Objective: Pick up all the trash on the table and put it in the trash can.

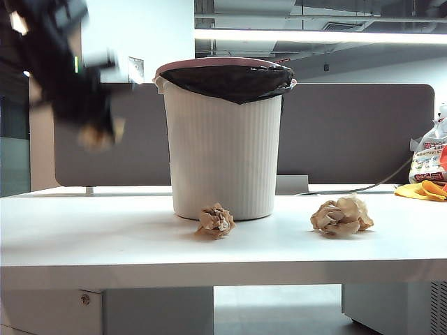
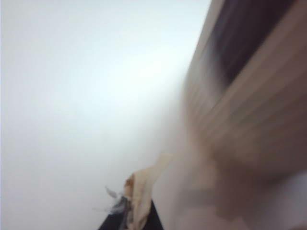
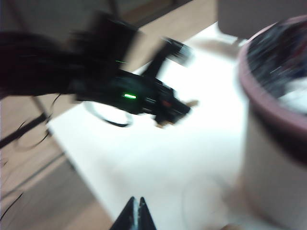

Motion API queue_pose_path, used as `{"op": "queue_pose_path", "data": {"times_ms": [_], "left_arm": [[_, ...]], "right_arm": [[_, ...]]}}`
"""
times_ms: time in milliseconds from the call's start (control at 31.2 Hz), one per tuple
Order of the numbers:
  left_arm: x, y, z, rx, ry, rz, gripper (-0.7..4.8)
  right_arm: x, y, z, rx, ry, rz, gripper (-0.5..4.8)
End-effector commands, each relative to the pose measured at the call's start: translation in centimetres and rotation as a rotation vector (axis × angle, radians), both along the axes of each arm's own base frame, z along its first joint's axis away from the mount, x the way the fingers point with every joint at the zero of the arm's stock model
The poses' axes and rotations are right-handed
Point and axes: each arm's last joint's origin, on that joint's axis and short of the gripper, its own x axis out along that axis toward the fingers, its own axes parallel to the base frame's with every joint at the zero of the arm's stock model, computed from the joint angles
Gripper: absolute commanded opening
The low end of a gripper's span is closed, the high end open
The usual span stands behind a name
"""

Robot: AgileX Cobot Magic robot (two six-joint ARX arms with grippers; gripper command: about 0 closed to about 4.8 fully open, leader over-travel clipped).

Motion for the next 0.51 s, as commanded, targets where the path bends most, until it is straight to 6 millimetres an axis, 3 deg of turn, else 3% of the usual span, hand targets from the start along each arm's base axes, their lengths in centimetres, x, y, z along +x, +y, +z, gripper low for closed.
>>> {"op": "queue_pose_path", "data": {"times_ms": [32, 192, 257, 353, 513], "left_arm": [[-1.7, -1.1, 6.2, -0.099, -0.207, -0.090, -0.06], [-3.5, -3.3, 13.5, -0.189, -0.481, -0.208, -0.06], [-3.4, -4.2, 14.8, -0.191, -0.525, -0.238, -0.06], [-2.7, -5.4, 15.6, -0.193, -0.548, -0.274, -0.06], [-0.2, -7.8, 14.4, -0.190, -0.500, -0.313, -0.06]], "right_arm": [[-0.4, -1.7, 2.3, 0.036, -0.069, -0.088, -0.08], [-0.6, -3.8, 4.3, 0.013, -0.117, -0.208, -0.08], [-0.7, -4.2, 4.9, -0.047, -0.134, -0.255, -0.08], [-0.9, -4.7, 5.6, -0.112, -0.165, -0.323, -0.08], [-1.1, -5.1, 6.1, -0.112, -0.172, -0.336, -0.08]]}}
